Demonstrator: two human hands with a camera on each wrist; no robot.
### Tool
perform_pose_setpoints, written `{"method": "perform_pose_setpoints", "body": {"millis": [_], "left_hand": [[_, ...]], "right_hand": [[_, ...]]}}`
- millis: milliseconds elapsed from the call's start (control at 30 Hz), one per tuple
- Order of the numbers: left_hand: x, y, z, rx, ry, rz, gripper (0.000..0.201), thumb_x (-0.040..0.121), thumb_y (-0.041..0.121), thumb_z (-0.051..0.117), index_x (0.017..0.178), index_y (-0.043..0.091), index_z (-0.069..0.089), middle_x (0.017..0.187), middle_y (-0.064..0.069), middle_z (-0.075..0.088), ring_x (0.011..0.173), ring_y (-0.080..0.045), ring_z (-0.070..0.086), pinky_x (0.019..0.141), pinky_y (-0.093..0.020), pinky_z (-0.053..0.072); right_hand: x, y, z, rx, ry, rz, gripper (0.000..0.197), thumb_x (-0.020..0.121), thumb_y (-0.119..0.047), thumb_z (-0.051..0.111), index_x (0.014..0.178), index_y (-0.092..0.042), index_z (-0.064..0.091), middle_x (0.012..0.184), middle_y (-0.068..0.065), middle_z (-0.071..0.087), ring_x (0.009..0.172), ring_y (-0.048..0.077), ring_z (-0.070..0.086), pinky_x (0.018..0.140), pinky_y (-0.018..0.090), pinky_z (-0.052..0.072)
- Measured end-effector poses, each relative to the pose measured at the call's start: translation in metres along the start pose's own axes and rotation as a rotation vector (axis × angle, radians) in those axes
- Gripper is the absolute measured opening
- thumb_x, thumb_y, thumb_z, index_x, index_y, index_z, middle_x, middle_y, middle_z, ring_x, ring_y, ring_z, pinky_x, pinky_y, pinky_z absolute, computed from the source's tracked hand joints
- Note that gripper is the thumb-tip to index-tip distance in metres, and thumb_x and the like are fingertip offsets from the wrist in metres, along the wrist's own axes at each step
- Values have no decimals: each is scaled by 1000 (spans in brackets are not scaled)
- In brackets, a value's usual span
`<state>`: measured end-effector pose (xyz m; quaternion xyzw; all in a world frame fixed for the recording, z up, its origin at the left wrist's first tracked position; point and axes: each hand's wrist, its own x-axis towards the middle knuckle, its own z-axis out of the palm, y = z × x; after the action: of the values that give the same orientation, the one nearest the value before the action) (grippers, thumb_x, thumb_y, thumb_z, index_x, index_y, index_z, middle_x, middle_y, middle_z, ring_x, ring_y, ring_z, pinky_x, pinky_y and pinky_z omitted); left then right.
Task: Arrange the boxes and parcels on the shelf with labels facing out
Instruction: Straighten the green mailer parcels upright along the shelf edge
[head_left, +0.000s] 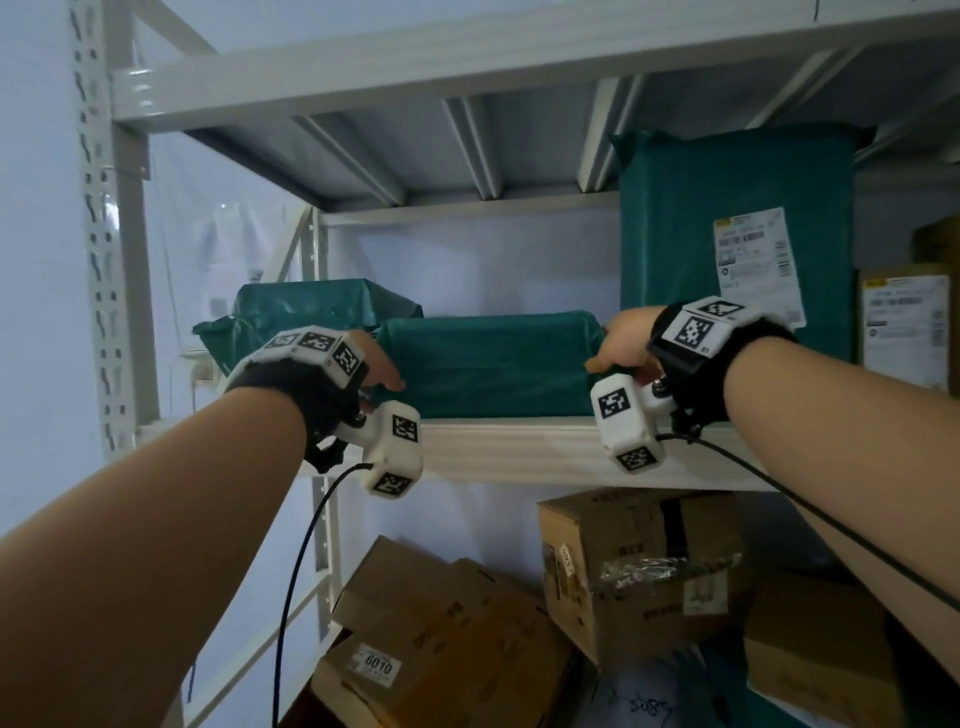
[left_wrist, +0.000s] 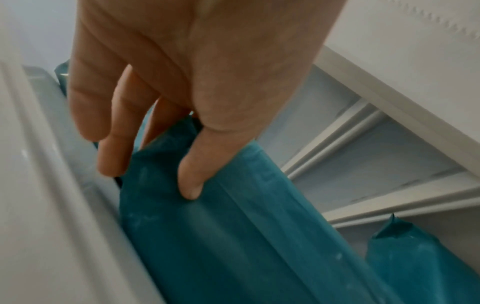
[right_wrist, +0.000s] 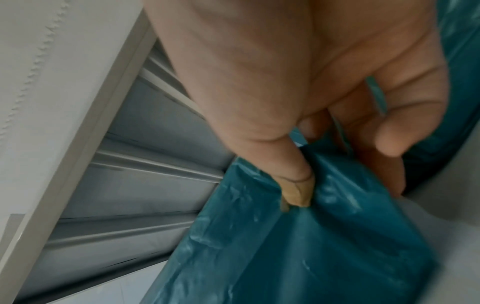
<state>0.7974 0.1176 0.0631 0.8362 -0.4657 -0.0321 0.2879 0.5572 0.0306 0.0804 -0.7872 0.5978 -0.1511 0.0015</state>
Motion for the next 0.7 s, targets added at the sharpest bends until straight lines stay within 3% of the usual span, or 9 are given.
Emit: {"method": "perform_pose_setpoints", "body": {"millis": [100,167,233,267,333,400,500,600,700], "left_hand": [[-8,1,3,47,-27,38,22,92,24,58,89,3,55,86,-13,65,71,-25,59,62,-29,49],[-8,0,-1,-51,-31,53,28,95,22,53,74,5,49,78,-9,62,57,-20,56,50,-25,45],[-8,0,-8,-242,-13,81,24,96,20,50,75,9,48,93,-11,60,58,-16,54,53,-26,48],[-10,2,-13,-387,-9,92,23,96,20,50,74,12,48,103,-14,60,63,-17,55,60,-29,50],[-12,10,-26,-654,22,130,24,95,19,50,72,16,46,116,-14,60,72,-20,58,75,-35,52],[-17,21,-41,-846,-2,170,25,97,19,46,73,14,48,101,-7,61,78,-21,61,71,-36,53],[-31,33,-63,-1132,-126,274,23,98,28,46,83,12,55,86,0,59,77,-23,61,47,-31,57],[-31,33,-67,-1195,-155,479,26,93,26,54,116,15,56,108,4,62,95,-22,63,56,-35,59],[-16,32,-46,-1211,-82,539,56,85,7,64,133,26,42,114,1,64,103,-19,63,77,-45,57]], "right_hand": [[4,4,0,24,23,-34,38,95,-30,52,118,-1,56,80,8,51,89,25,50,66,30,44],[4,8,-3,180,34,-56,42,93,-22,54,129,0,52,95,10,57,87,24,54,76,32,51],[1,10,-9,249,54,-52,41,95,-16,51,133,0,48,118,14,60,80,21,58,70,28,52],[-1,9,-16,139,110,-18,40,96,-14,48,134,0,46,128,17,56,87,22,60,73,28,51],[-1,13,-32,-49,264,-35,40,99,-10,42,138,-1,41,137,20,49,115,32,56,92,31,44],[-4,14,-50,-105,369,-27,41,99,-4,37,140,0,37,139,22,46,124,35,49,98,34,40],[-7,12,-75,-36,444,-28,40,99,-3,37,137,7,41,139,26,46,126,37,47,102,36,38],[-5,12,-99,-63,477,16,37,99,1,36,132,12,45,131,28,52,118,38,52,98,37,40],[-6,14,-120,-70,472,45,34,97,-1,43,126,13,51,119,28,57,107,39,57,93,40,43]]}}
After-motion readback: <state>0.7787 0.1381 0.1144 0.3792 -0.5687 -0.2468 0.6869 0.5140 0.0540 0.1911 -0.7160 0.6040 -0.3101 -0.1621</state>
